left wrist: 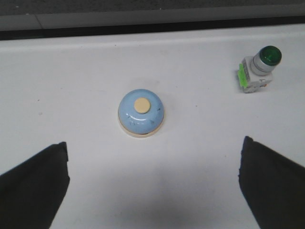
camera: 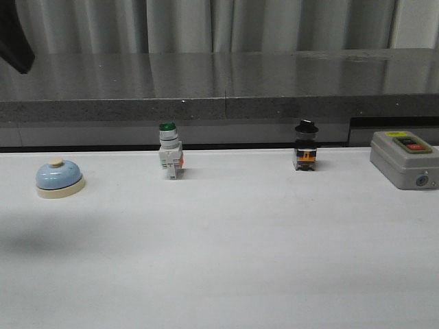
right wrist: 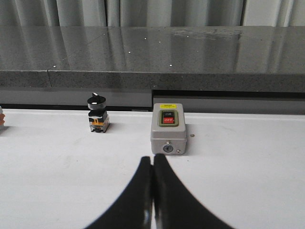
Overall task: Place and press bell with both arms
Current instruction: 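Lower the left gripper over the blue bell and grasp its sides, then lift the blue bell with the left gripper and carry it toward table center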
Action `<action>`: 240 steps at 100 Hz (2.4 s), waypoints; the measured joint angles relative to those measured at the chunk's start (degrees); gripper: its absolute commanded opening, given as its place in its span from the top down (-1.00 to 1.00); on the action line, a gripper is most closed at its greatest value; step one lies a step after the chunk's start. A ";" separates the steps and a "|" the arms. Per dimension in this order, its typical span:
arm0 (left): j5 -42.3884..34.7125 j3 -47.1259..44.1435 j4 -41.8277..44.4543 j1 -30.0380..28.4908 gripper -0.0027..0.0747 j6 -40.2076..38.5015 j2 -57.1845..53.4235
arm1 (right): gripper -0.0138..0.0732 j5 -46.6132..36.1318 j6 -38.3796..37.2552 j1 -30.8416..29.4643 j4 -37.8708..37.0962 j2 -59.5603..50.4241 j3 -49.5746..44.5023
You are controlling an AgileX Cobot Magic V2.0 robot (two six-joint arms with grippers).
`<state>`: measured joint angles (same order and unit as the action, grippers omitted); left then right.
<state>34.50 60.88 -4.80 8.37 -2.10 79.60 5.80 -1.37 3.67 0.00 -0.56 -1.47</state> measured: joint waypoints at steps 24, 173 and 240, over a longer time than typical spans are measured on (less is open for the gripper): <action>-0.63 8.43 0.71 0.15 -0.86 0.00 13.14 | 0.84 0.00 0.00 0.00 0.00 0.00 0.00; -4.28 15.78 0.91 0.29 0.48 1.06 36.75 | 0.84 0.00 0.00 0.00 0.00 0.00 0.00; 2.19 15.91 0.91 6.47 0.55 1.18 21.59 | 0.84 0.00 0.00 0.00 0.00 0.00 0.00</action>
<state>36.69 76.79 -3.88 14.84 -0.93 101.19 5.80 -1.37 3.67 0.00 -0.56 -1.47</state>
